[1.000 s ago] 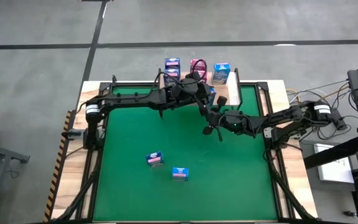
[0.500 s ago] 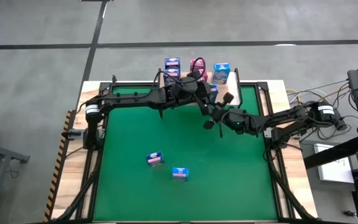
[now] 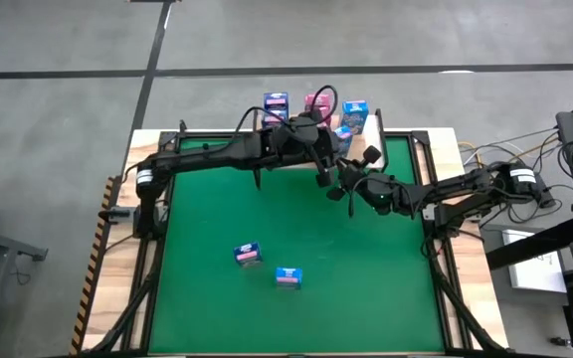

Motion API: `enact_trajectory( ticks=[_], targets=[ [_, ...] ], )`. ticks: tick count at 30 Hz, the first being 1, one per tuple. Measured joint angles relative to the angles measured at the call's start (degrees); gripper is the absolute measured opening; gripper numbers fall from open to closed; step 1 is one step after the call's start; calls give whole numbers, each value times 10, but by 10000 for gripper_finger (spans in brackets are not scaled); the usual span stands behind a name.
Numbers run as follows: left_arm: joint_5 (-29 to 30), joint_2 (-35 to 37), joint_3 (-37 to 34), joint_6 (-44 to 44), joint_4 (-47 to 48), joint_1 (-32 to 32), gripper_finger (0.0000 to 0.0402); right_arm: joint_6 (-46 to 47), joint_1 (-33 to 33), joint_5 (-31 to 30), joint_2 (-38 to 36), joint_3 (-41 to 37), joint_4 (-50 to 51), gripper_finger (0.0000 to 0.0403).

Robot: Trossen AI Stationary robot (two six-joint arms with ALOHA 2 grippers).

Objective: Stack cereal on shelf
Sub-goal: Put the left light blue cereal on the shelf aligned with the other light blue cereal box

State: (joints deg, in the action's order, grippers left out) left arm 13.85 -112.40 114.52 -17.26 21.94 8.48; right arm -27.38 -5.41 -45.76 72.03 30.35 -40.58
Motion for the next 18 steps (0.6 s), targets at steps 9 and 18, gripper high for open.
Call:
enact_trajectory(
  ticks=[9,18],
  targets=[
    [2,19,58,9,172,-33,112,27,2,9,-28,0,49,9],
    [5,142,-142,15,56,-75,112,165,23,166,-126,27,241,9]
  ],
)
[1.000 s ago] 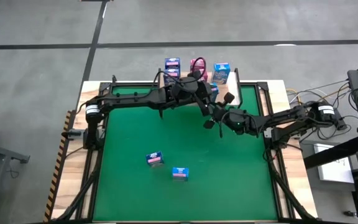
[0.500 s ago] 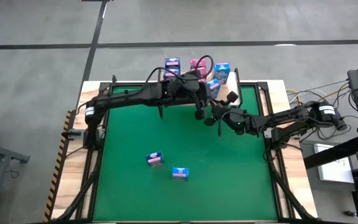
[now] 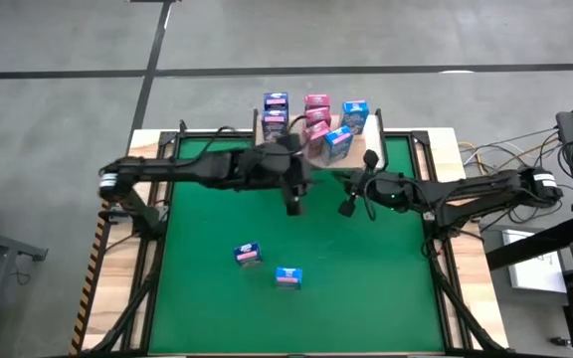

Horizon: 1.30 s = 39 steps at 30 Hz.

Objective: Stack cereal on shelf
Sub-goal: Put the left light blue cereal on the shelf aligned with the other light blue cereal box

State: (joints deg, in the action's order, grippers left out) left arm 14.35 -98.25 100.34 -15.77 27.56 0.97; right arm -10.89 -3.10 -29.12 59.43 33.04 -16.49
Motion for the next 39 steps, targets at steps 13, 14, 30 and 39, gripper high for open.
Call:
enact_trajectory(
  ticks=[13,14,30,39],
  targets=[
    [24,181,-349,-4,-293,-14,112,63,-12,191,-26,277,441,8],
    [32,187,-364,-7,-305,-14,112,57,-18,191,-18,305,478,8],
    [78,199,-401,-85,-336,4,112,-136,-262,360,179,644,761,8],
    [78,198,-403,-107,-335,53,112,-180,-331,437,266,696,837,13]
  ],
)
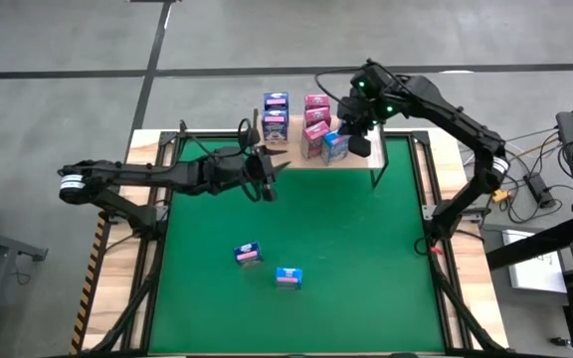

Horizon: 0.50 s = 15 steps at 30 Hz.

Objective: Stack cereal on shelf
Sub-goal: Put the left light blue cereal on the shelf aligned with the other light blue cereal box

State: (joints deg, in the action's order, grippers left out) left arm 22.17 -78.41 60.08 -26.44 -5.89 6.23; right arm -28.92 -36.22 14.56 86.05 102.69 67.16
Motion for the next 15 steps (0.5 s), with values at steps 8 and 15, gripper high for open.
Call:
enact_trajectory(
  ticks=[8,15],
  targets=[
    [0,0,-16,1,-2,26,112,-10,3,-10,15,38,20,98],
    [-1,0,-17,0,-19,27,112,-14,5,-32,12,84,32,216]
  ],
)
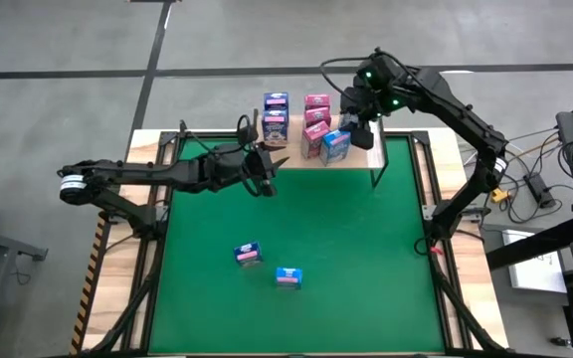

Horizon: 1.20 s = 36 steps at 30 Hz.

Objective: Stack cereal on shelf
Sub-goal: Put the left light blue cereal on the shelf aligned with the other light blue cereal box

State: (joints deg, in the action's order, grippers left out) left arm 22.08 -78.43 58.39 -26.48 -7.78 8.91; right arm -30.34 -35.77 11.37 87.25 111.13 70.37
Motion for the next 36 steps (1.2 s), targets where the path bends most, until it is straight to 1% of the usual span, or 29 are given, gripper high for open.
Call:
enact_trajectory(
  ticks=[5,8,11,23,30,36],
  targets=[
    [-1,-1,0,2,2,0,112,-23,0,0,-2,14,-2,279],
    [-1,-3,0,2,2,2,112,-24,0,0,-2,11,6,301],
    [-1,-3,0,5,1,3,112,-35,3,10,-1,-2,14,312],
    [-1,-3,0,18,17,3,112,-49,19,8,3,-54,3,315],
    [-1,-3,0,4,12,3,112,-56,19,2,17,-56,-22,306],
    [-1,-3,0,-14,8,3,112,-50,19,1,38,-56,-15,297]
  ],
)
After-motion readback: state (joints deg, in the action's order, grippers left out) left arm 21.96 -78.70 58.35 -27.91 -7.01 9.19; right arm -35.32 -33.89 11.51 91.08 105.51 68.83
